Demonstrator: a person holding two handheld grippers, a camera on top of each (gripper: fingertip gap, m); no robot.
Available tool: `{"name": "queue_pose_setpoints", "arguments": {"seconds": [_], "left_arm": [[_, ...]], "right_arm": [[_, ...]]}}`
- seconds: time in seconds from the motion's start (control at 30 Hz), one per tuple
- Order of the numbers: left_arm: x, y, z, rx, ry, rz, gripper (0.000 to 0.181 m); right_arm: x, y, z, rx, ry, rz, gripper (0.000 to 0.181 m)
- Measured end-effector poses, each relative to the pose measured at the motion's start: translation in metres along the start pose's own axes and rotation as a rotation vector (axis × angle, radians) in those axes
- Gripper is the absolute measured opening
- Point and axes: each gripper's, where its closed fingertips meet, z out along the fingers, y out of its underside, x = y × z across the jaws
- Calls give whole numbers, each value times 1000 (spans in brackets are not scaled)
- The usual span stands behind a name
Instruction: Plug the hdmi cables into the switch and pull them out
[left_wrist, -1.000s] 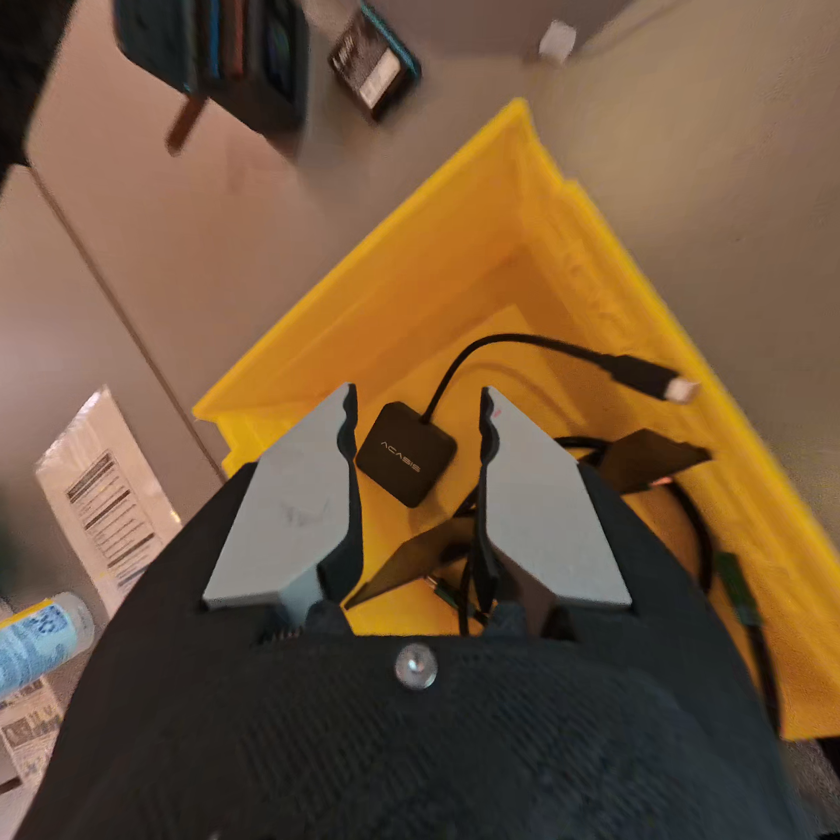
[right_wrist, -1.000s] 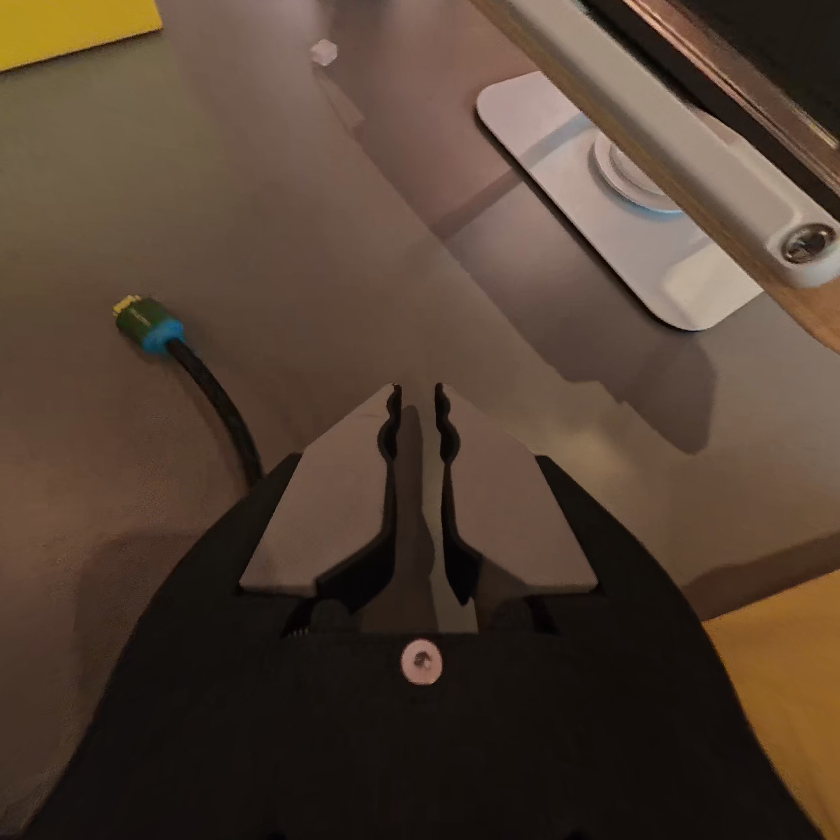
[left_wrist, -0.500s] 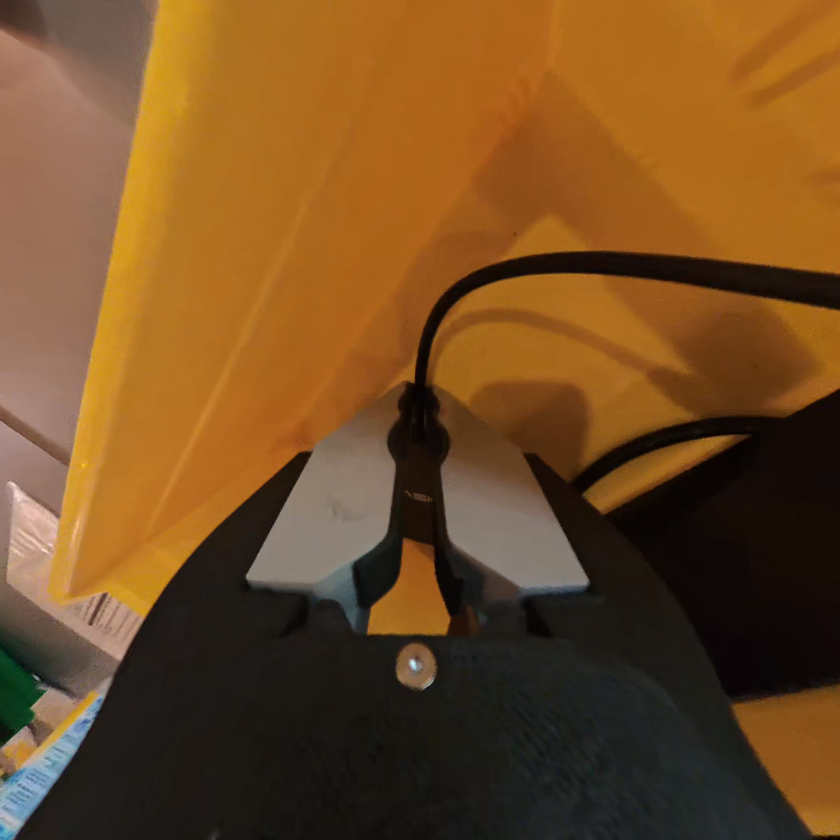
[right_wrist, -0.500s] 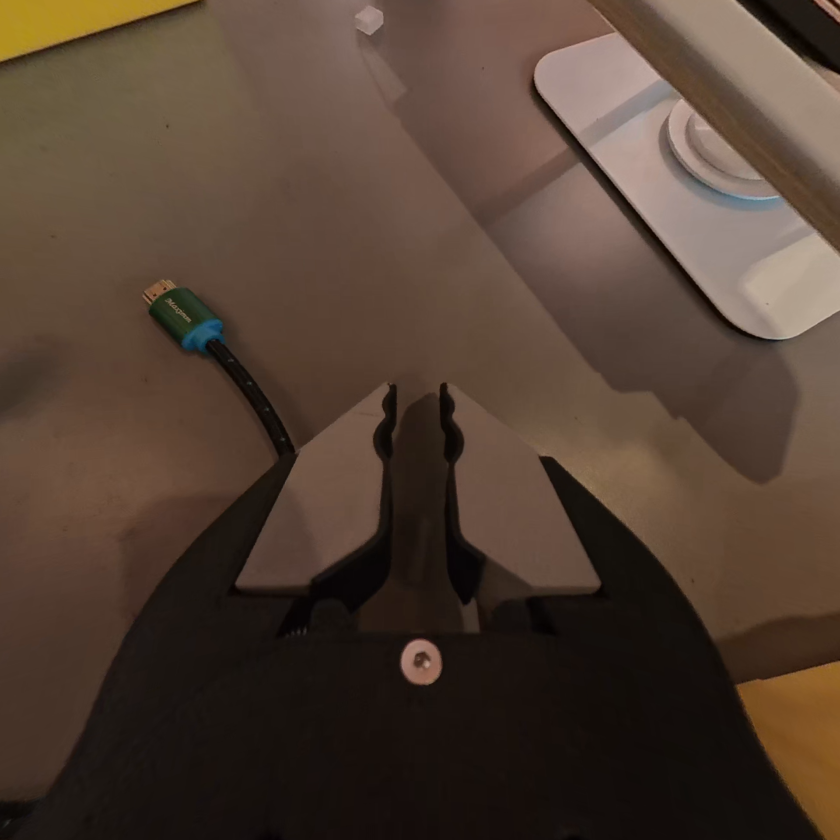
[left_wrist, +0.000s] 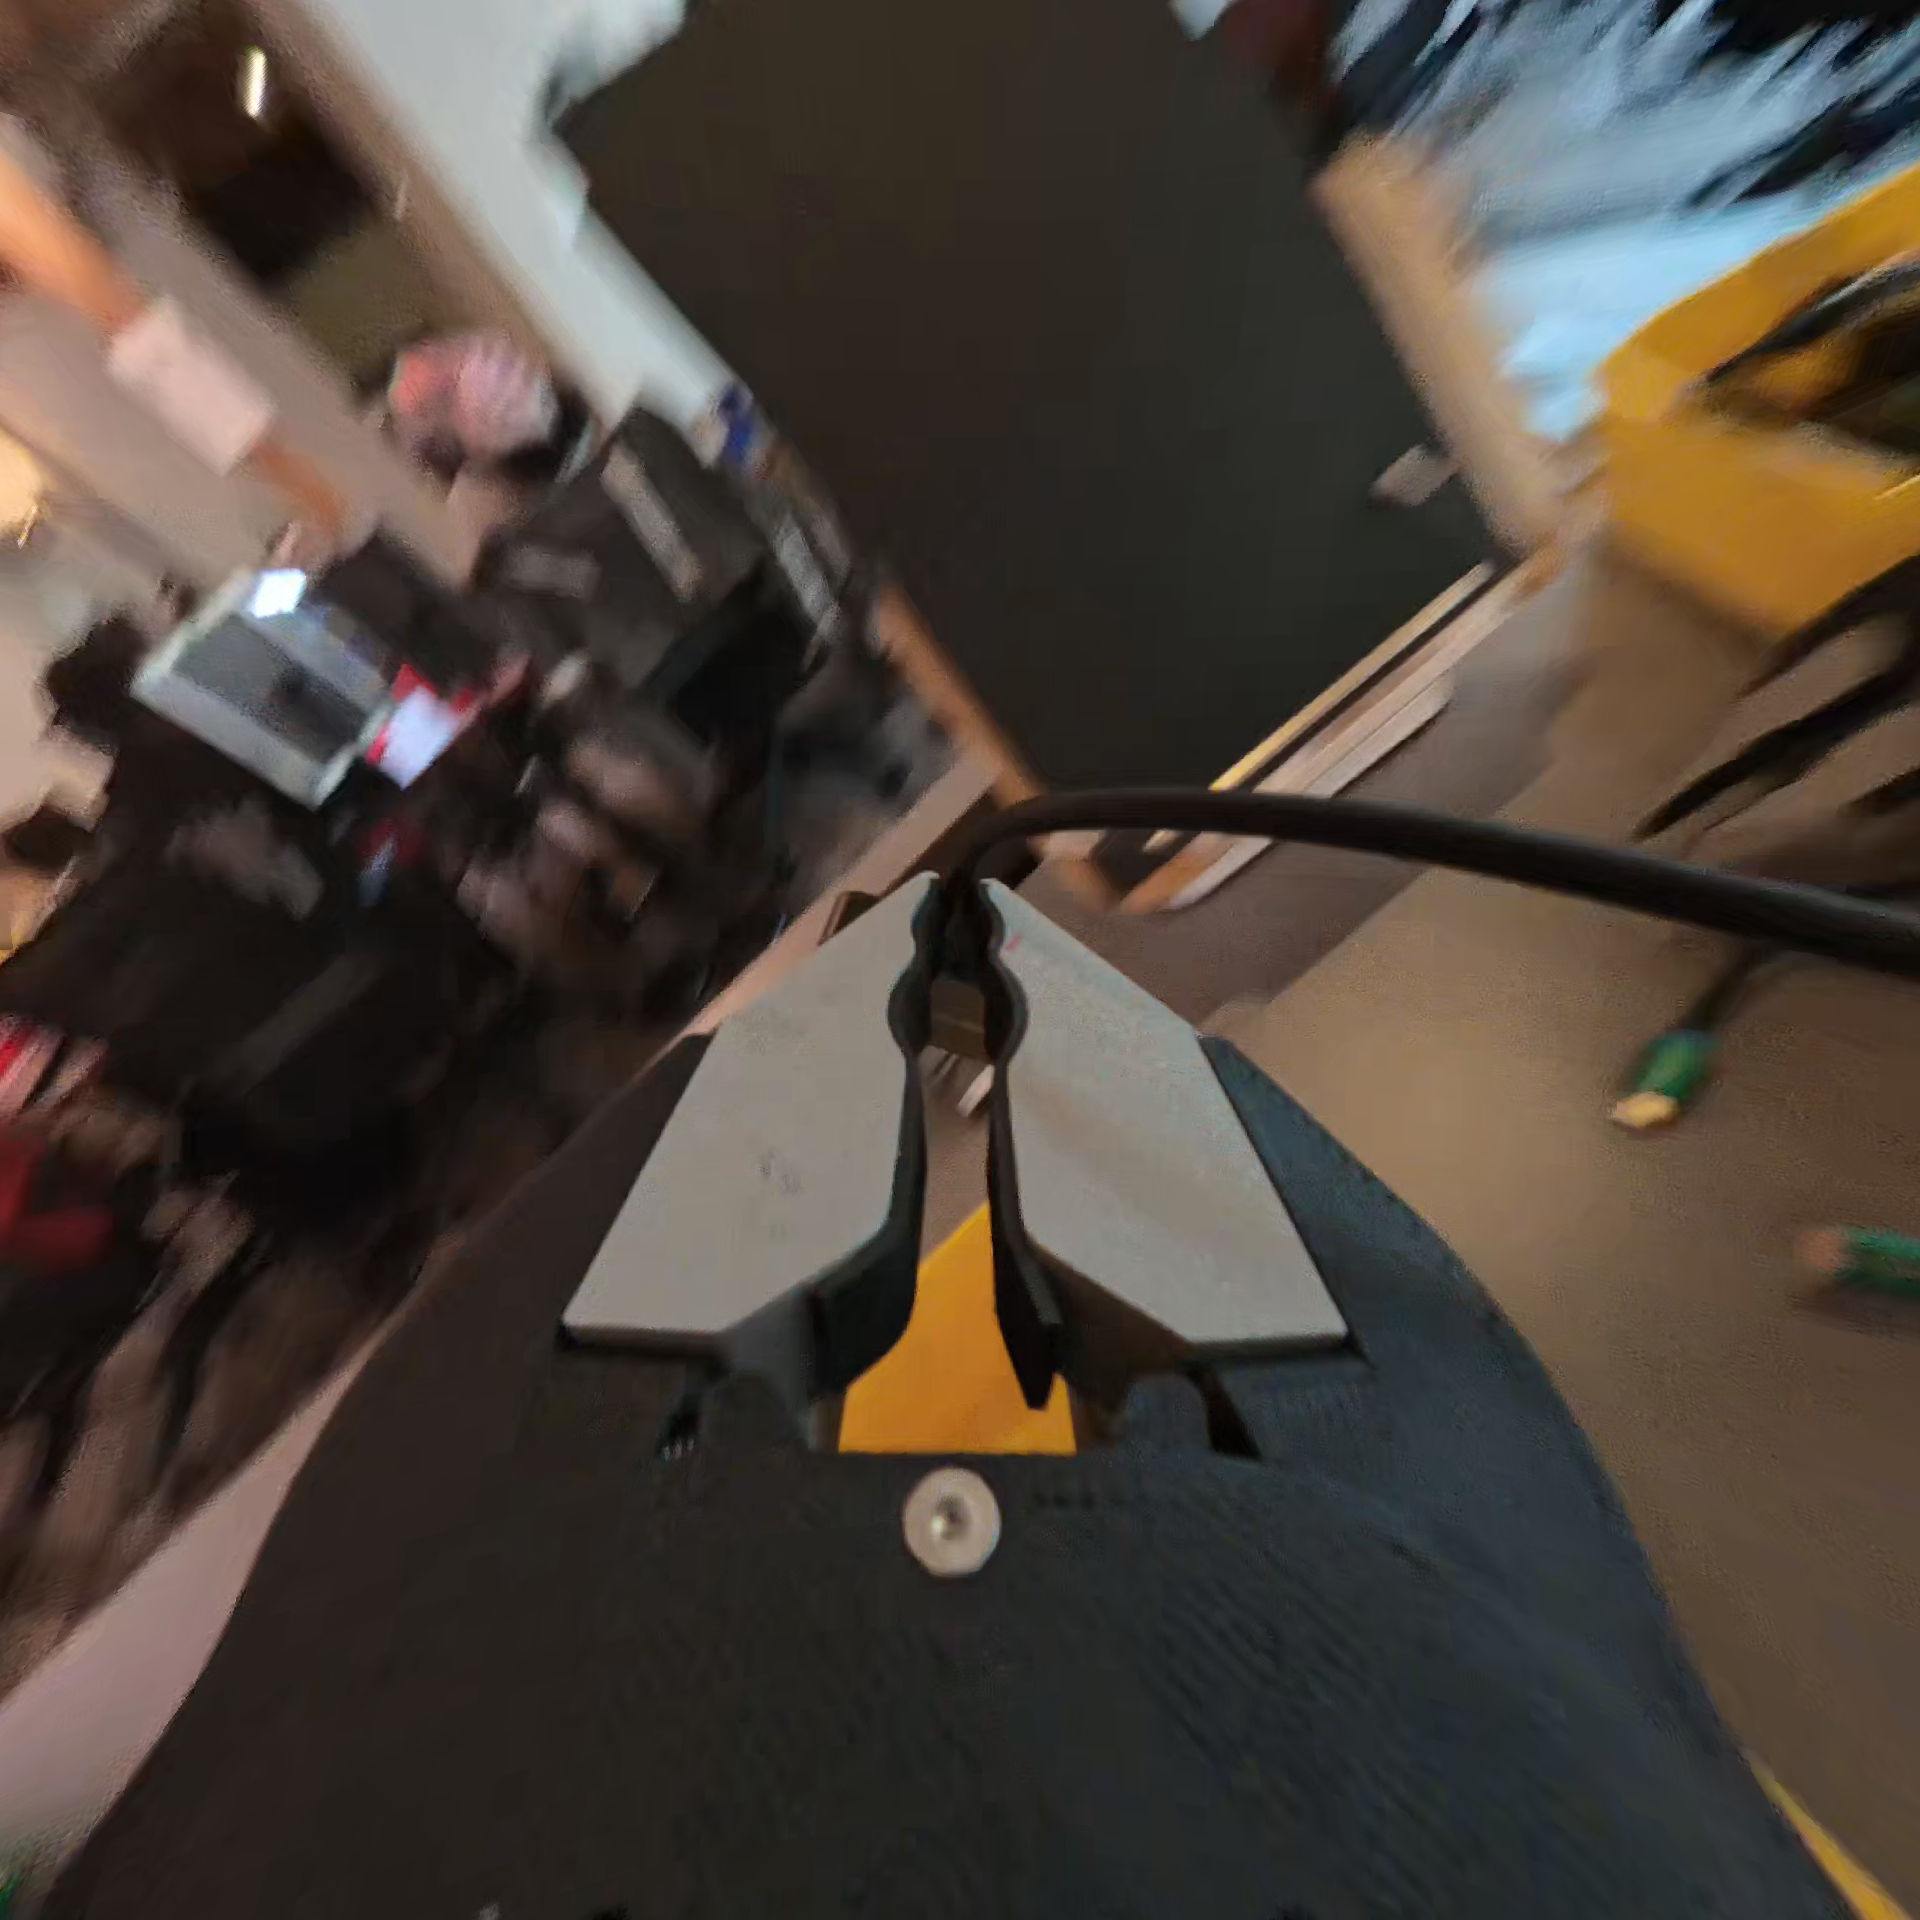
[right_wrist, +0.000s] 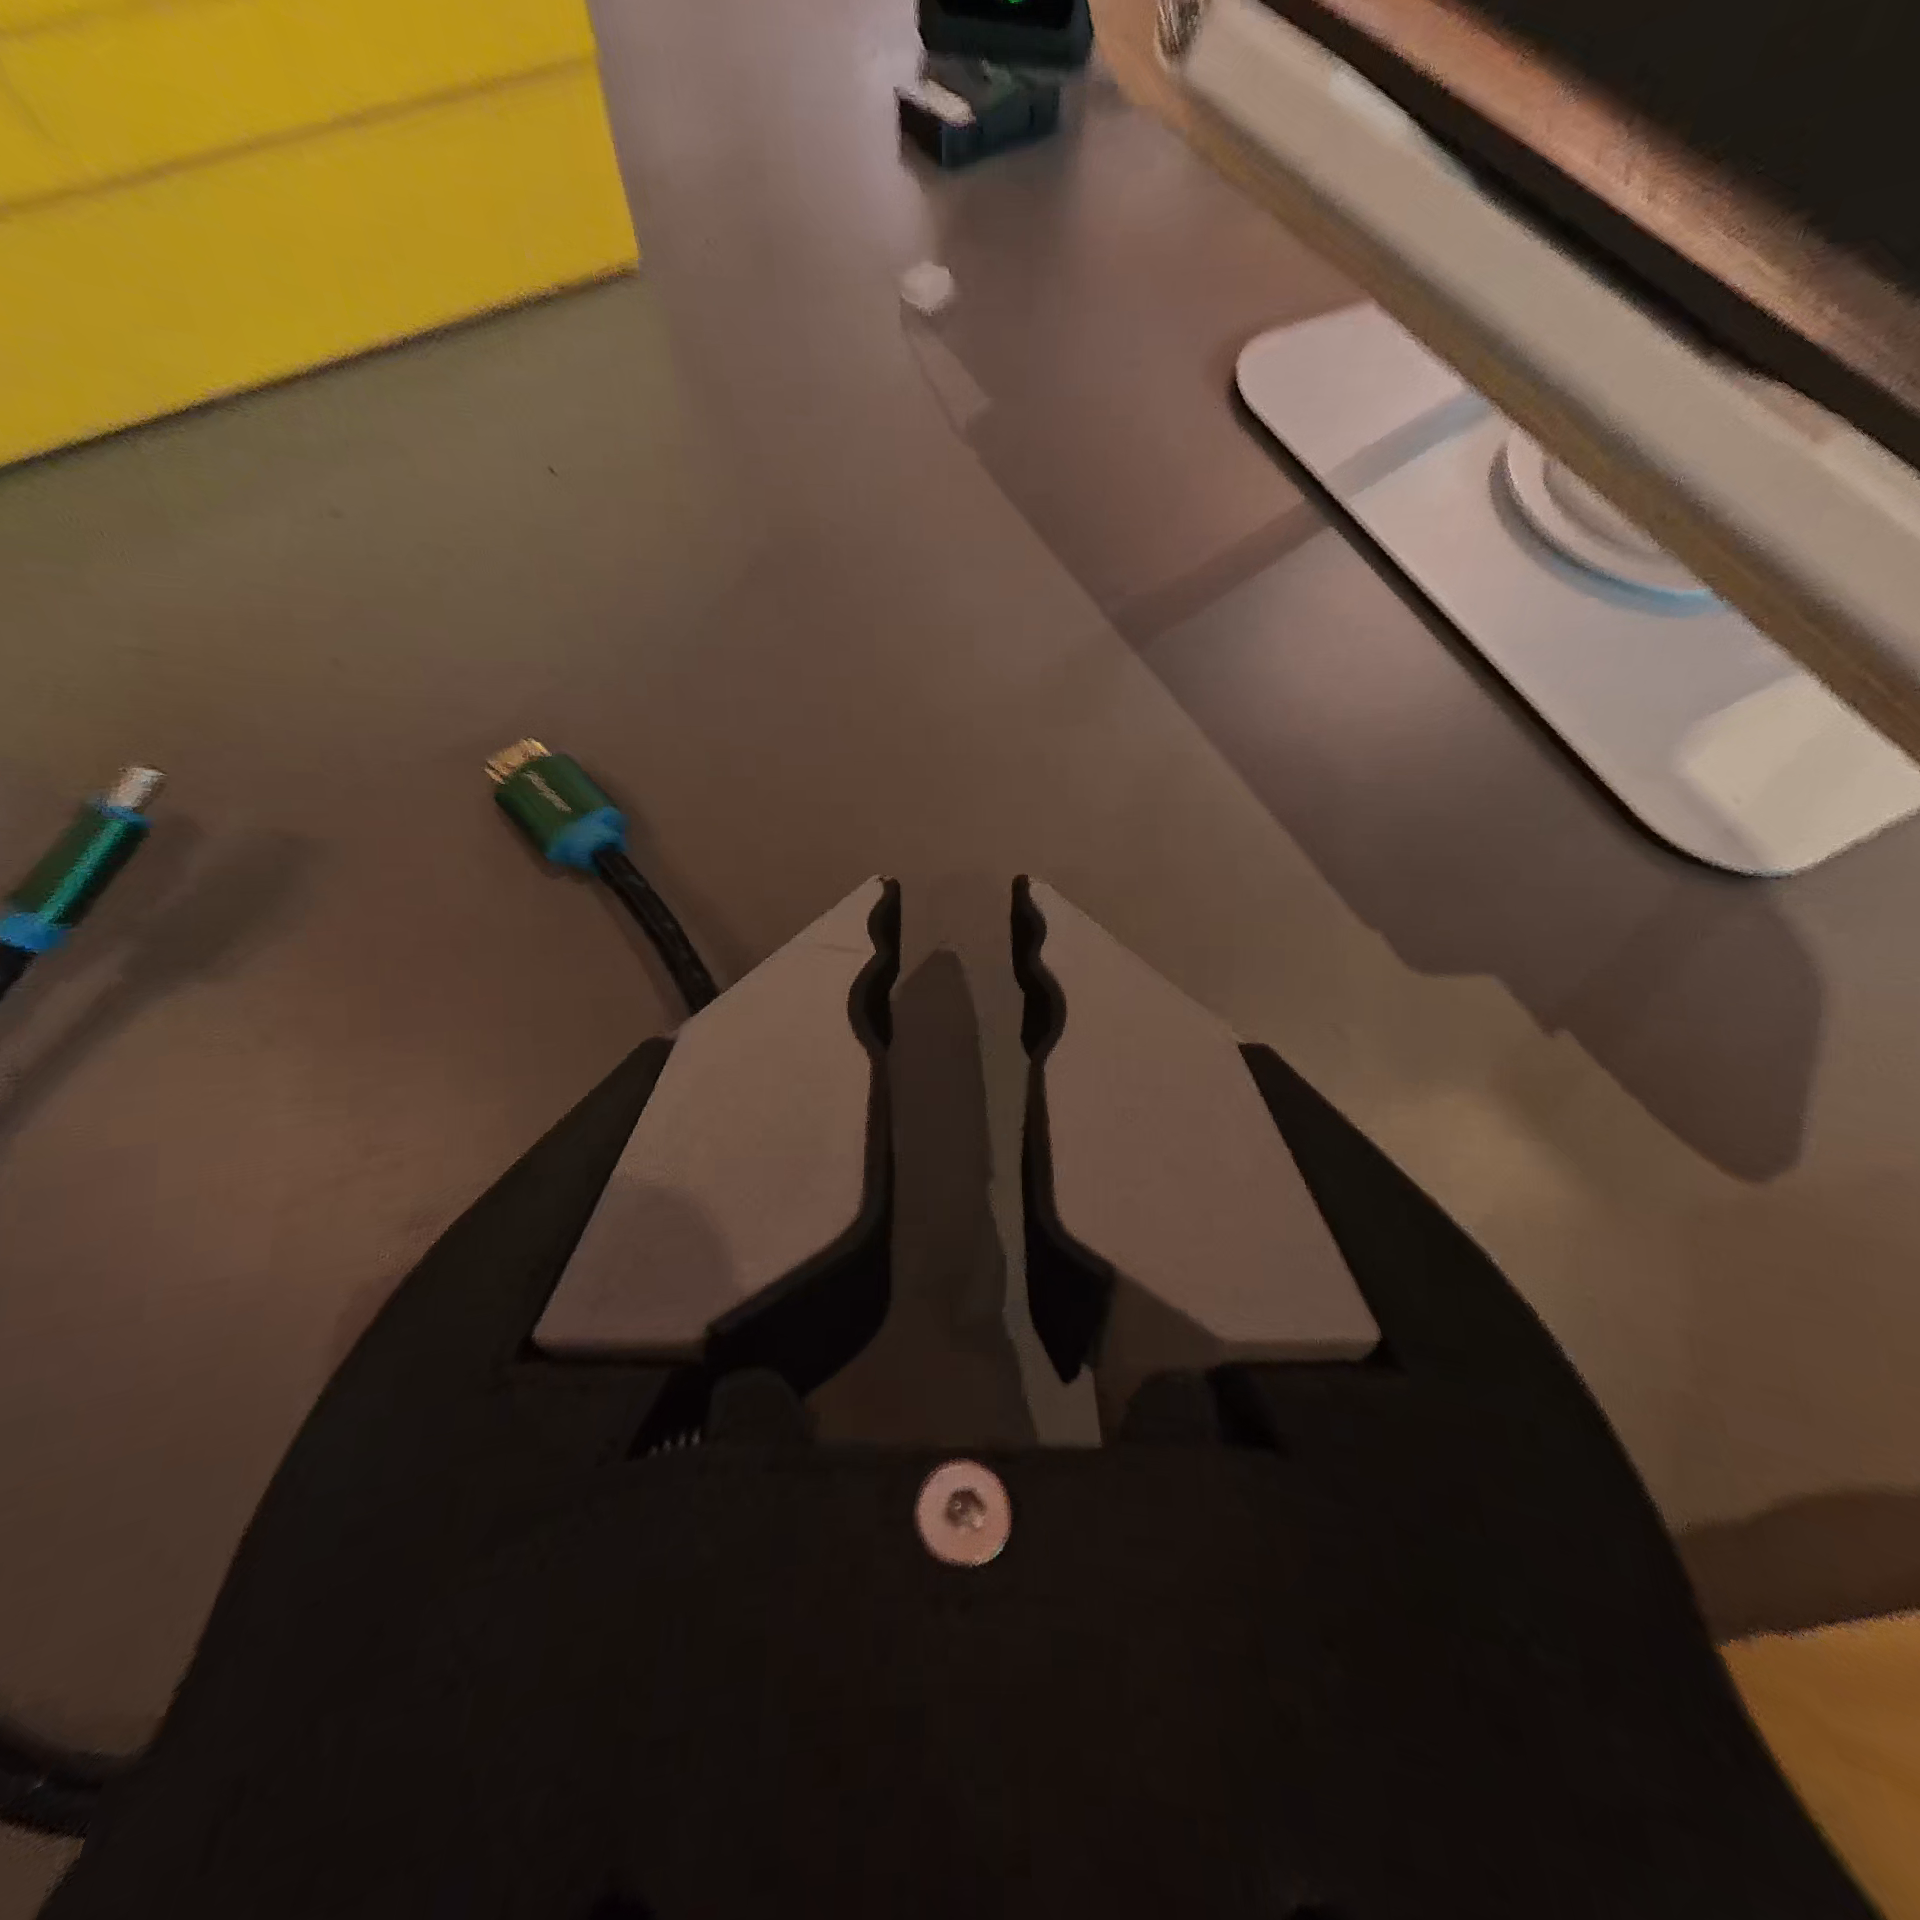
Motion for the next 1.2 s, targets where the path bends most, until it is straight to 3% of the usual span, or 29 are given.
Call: {"name": "queue_pose_setpoints", "arguments": {"seconds": [0.1, 0.2, 0.43, 0.57, 0.7, 0.8, 0.9, 0.93, 1.03, 1.1, 1.2], "left_arm": [[66, -51, -9, 224, 196, -3, 1], [125, -71, -6, 351, 355, -81, 1], [215, -50, 29, 512, 401, -290, 1], [240, -39, 46, 572, 508, -384, 1], [236, -36, 59, 662, 483, -335, 1], [238, -33, 68, 691, 534, -303, 1], [226, -18, 106, 590, 462, -336, 1], [219, -7, 124, 527, 403, -353, 1], [207, 27, 161, 406, 315, -411, 1], [205, 41, 169, 342, 344, -516, 2], [189, 47, 163, 358, 357, -706, 2]], "right_arm": [[-17, -23, -14, 135, -100, -22, 23], [-37, -40, -33, 254, -253, -23, 27], [-79, -62, -70, 416, -614, 53, 61], [-80, -61, -68, 407, -735, 136, 65], [-90, -59, -71, 395, -872, 165, 66], [-81, -62, -61, 420, -768, 118, 62], [-35, -55, -27, 364, -345, -10, 51], [-22, -52, -18, 334, -221, -60, 61], [-1, -52, 4, 295, 2, -205, 70], [2, -51, 21, 240, 69, -298, 72], [-4, -46, 42, 143, 101, -394, 74]]}}
